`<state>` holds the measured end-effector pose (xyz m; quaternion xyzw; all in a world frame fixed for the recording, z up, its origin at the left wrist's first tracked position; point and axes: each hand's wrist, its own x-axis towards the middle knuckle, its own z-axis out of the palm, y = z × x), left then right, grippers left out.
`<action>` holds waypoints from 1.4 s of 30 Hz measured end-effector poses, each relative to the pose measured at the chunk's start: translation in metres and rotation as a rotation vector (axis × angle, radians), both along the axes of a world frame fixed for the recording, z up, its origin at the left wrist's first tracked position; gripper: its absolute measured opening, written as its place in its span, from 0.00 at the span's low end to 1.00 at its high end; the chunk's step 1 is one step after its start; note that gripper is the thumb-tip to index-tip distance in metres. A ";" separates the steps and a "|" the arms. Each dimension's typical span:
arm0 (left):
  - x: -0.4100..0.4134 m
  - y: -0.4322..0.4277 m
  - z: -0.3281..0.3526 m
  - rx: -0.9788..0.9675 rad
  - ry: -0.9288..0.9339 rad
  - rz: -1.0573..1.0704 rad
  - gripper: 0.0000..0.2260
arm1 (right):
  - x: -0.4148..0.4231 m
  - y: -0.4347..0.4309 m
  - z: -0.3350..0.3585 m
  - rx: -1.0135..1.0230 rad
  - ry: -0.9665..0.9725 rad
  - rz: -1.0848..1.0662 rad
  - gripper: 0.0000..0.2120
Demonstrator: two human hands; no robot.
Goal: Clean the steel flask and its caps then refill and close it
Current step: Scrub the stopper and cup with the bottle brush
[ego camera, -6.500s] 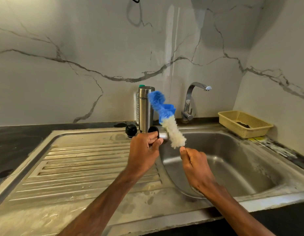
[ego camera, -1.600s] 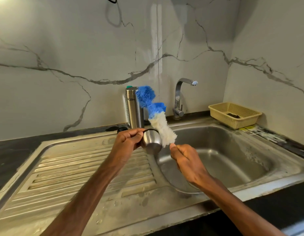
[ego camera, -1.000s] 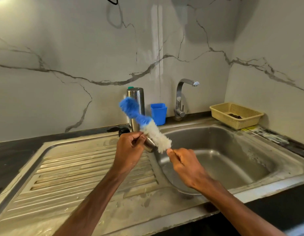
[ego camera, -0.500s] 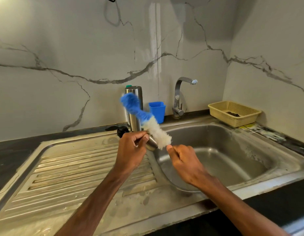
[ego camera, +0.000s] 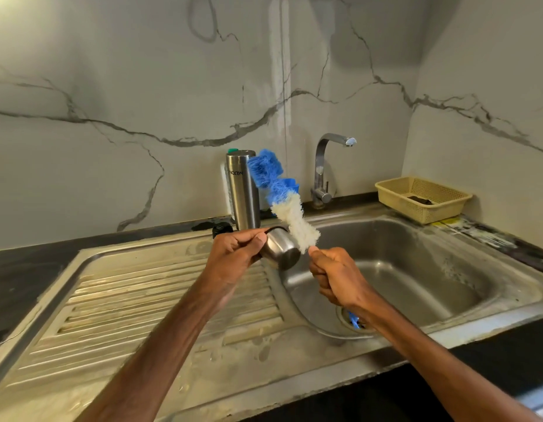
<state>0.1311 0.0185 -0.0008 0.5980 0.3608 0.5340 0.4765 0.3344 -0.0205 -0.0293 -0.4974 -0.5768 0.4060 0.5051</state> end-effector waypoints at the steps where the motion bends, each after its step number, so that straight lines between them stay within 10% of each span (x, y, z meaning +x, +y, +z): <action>1: -0.002 0.001 0.000 -0.097 -0.120 -0.041 0.10 | -0.001 -0.002 0.002 -0.036 0.038 0.027 0.26; 16: 0.001 -0.006 0.009 -0.443 -0.569 -0.130 0.09 | -0.007 -0.006 0.013 -0.109 0.056 0.042 0.24; 42: 0.007 -0.012 0.021 -0.251 -0.755 0.075 0.05 | -0.012 -0.016 0.018 -0.326 0.174 0.141 0.22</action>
